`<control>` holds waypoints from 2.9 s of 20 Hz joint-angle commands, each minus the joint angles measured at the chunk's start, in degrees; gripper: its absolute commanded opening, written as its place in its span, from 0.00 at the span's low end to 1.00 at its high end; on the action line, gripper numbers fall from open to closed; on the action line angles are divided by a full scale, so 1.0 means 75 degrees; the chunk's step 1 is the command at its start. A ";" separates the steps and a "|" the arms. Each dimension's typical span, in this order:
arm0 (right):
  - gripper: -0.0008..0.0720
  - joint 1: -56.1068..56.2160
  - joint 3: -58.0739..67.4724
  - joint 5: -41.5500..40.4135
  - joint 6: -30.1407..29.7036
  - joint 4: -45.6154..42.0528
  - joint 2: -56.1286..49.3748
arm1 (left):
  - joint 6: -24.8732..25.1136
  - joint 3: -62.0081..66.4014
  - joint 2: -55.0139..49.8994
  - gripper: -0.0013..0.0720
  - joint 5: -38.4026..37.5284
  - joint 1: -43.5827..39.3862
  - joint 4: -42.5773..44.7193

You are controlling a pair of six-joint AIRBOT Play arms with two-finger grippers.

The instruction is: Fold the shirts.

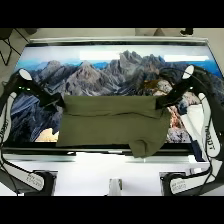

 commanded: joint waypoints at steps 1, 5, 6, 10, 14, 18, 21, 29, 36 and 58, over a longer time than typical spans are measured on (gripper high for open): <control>0.82 -0.0740 -0.0163 0.1215 -0.0460 -0.0149 0.0571 | 0.0015 -0.0251 0.0755 0.84 -0.0554 0.0475 0.0723; 0.81 -0.1530 -0.2130 0.0157 -0.0280 0.0562 0.2084 | 0.0335 -0.3357 0.2430 0.84 0.0399 0.0962 0.0615; 0.81 -0.1530 -0.2757 -0.0172 -0.0294 0.0682 0.2512 | 0.0498 -0.4261 0.2818 0.84 0.0749 0.0947 0.0609; 0.82 -0.1530 -0.4220 -0.0268 -0.0714 0.0554 0.3500 | 0.0498 -0.6137 0.3468 0.84 0.1679 0.0944 0.0498; 0.82 -0.1533 -0.4401 -0.0224 -0.0778 0.0326 0.3908 | 0.0551 -0.6525 0.3465 0.84 0.2127 0.0935 -0.0175; 0.83 -0.1533 -0.4401 -0.0108 -0.0775 0.0286 0.3966 | 0.0545 -0.6580 0.3299 0.84 0.2381 0.0580 -0.0475; 0.83 -0.1533 -0.4401 -0.0096 -0.0775 0.0184 0.3966 | 0.0513 -0.6580 0.3019 0.84 0.2498 0.0096 -0.0478; 0.88 -0.1533 -0.6321 -0.0903 -0.0530 0.0921 0.3963 | 0.0498 -0.6548 0.3086 0.06 0.2836 -0.0306 -0.0495; 0.81 -0.1530 -0.7740 -0.2352 -0.0367 0.1743 0.3958 | 0.0551 -0.6537 0.3669 0.06 0.2853 -0.0277 -0.0501; 0.05 -0.1515 -0.3497 -0.3308 -0.0309 0.3156 0.2815 | 0.0079 -0.2247 0.2585 0.06 0.3226 -0.0283 -0.0501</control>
